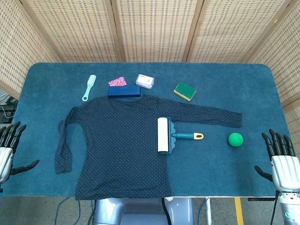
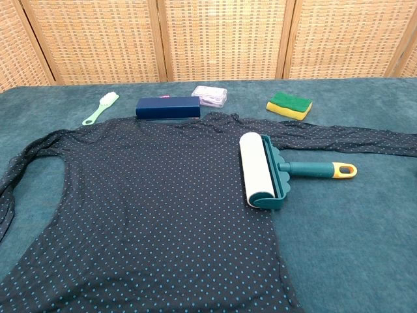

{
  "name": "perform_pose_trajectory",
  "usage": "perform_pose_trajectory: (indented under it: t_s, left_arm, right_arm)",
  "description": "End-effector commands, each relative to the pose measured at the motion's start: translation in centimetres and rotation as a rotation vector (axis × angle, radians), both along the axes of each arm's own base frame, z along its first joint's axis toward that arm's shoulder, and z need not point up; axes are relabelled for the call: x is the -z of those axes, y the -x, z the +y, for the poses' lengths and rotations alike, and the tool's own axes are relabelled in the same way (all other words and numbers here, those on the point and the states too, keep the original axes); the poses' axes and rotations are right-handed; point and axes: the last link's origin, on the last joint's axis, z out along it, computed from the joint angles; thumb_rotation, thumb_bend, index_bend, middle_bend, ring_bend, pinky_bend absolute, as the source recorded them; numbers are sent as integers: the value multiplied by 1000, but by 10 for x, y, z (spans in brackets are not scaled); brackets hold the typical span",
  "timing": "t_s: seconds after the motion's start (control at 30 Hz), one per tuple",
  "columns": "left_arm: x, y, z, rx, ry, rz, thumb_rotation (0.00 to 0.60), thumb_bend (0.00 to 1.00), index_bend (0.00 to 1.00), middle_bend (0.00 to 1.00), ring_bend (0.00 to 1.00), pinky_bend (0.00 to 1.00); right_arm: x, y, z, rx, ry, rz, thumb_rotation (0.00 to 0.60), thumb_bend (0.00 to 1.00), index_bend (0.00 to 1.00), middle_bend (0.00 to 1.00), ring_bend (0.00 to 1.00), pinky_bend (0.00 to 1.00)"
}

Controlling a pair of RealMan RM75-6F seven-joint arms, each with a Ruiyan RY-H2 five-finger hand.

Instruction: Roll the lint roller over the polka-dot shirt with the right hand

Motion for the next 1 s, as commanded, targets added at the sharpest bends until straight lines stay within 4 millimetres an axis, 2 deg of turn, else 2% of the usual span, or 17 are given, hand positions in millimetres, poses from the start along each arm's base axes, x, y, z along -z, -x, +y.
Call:
perform_pose_trajectory:
  t_s: [0.03,0.27,0.33,0.37,0.4,0.43,0.47,0.5,0.53,0.57,0.6,0.67,0.77,0.87,0.93,0.97,1.0]
  left_arm:
    - [0,2,-1,-1,1,7,600,0,0,0,0,0]
    - [0,4,-1,-4,1,9,600,0,0,0,0,0]
    - [-2,5,1,-3,-4,7,600,0,0,0,0,0]
    - [-2,5,1,-4,-6,7,600,0,0,0,0,0]
    - [-2,6,2,-8,-7,8,600,0,0,0,0,0]
    - [-2,6,2,-12,-6,10,600,0,0,0,0,0]
    - [-1,6,3,-16,-2,13,600,0,0,0,0,0]
    - [1,6,6,-18,5,19,600,0,0,0,0,0]
    - [3,5,9,-22,5,24,600,0,0,0,0,0]
    - [4,5,10,-25,7,28,600,0,0,0,0,0]
    - [5,5,11,-29,8,32,600,0,0,0,0,0]
    - [8,7,14,-45,18,43,600,0,0,0,0,0]
    - [10,8,16,-59,22,54,600,0,0,0,0,0]
    - [11,9,18,-67,22,57,600,0,0,0,0,0]
    - [12,11,19,-77,22,58,600,0,0,0,0,0]
    - [12,12,19,-83,23,62,600,0,0,0,0,0]
    - [13,13,19,-86,22,63,600,0,0,0,0,0]
  right_arm:
    - [0,1,0,1,-3,-2,600,0,0,0,0,0]
    - [5,0,-2,-1,-22,-3,600,0,0,0,0,0]
    - [7,-2,-6,-8,-33,-3,600,0,0,95,68,0]
    - [8,-4,-9,-15,-38,-2,600,0,0,233,205,18]
    - [10,-8,-15,-31,-46,4,600,0,0,420,400,116]
    - [12,-13,-24,-54,-57,15,600,0,0,543,534,232]
    - [15,-24,-41,-97,-82,30,600,0,0,704,695,455]
    - [25,-43,-69,-154,-146,49,600,0,0,818,801,667]
    - [30,-53,-92,-161,-188,84,600,0,0,870,849,776]
    - [34,-60,-103,-167,-207,110,600,0,0,923,901,886]
    - [37,-65,-110,-167,-222,123,600,0,0,956,935,952]
    - [51,-81,-130,-170,-276,129,600,0,0,989,976,999]
    - [69,-95,-149,-164,-330,127,600,0,21,1000,1000,1000]
    - [81,-102,-162,-162,-348,160,600,0,72,1000,1000,1000]
    - [97,-106,-171,-144,-382,165,600,2,112,1000,1000,1000]
    - [111,-110,-175,-117,-435,120,600,11,156,1000,1000,1000]
    - [116,-113,-177,-105,-450,109,600,29,207,1000,1000,1000]
